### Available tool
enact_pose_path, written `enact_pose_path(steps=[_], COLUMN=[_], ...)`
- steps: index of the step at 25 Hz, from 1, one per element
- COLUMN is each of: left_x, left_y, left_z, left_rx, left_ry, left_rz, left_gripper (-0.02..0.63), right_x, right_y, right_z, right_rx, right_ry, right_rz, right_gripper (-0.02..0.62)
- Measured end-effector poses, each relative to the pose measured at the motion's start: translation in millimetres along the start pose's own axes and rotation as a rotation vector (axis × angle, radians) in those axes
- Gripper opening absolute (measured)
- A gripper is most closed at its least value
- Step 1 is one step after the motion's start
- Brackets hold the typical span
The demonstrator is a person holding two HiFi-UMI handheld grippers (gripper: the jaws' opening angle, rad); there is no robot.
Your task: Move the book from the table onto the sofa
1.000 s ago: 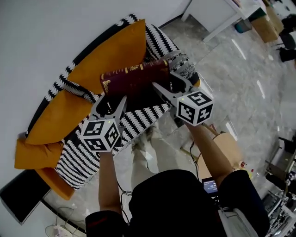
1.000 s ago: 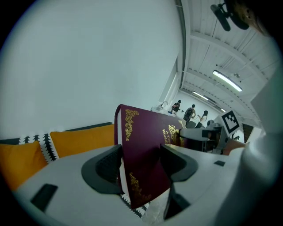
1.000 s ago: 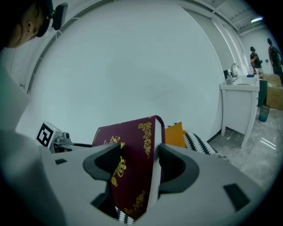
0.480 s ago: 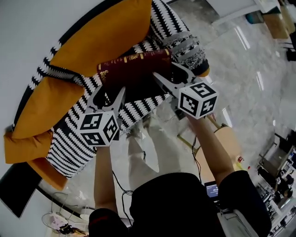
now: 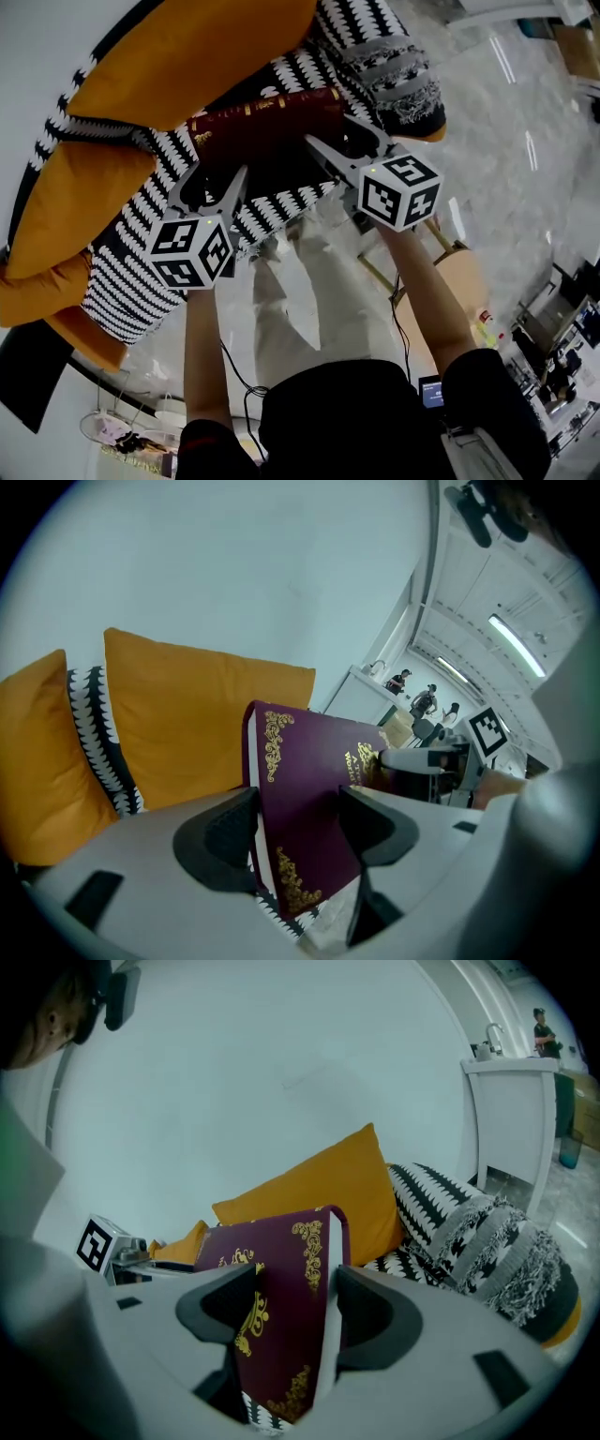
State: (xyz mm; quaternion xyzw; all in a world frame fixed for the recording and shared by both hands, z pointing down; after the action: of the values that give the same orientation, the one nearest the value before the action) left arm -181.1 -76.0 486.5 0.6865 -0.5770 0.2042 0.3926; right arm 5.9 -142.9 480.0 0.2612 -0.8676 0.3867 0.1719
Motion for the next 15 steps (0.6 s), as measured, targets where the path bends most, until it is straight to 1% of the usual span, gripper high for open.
enact_pose_path(steps=[4, 9, 15], left_x=[31.4, 69.9, 95.7], left_y=[9.1, 25.6, 31.2], left_z=[-26.8, -54.9, -84.7], left_rx=[-0.033, -0.053, -0.054], left_ry=[0.029, 0.065, 0.118], left_rz=[-0.005, 0.000, 0.000], left_gripper=[0.287, 0.285, 0.287], right_x=[18.9, 47.2, 59.7], right_y=[-27.0, -57.5, -80.9], right_z=[-23.8, -53.6, -87.7], right_rx=[0.016, 0.044, 0.092], right_ry=[0.032, 0.054, 0.084], right_rz=[-0.007, -0.014, -0.023], right_gripper=[0.287, 0.287, 0.287])
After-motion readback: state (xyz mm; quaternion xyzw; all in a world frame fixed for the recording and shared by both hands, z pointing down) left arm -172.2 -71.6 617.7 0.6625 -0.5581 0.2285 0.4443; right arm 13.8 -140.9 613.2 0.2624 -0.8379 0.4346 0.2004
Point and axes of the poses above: the fingertips, and each gripper's own axes: x forward along the fingers, y to its left, z out of its top, the point moved 4 cm from there along -x, backward along the fingers, and after that the axes turned 11 degrees about z, right-handed, at the moved point
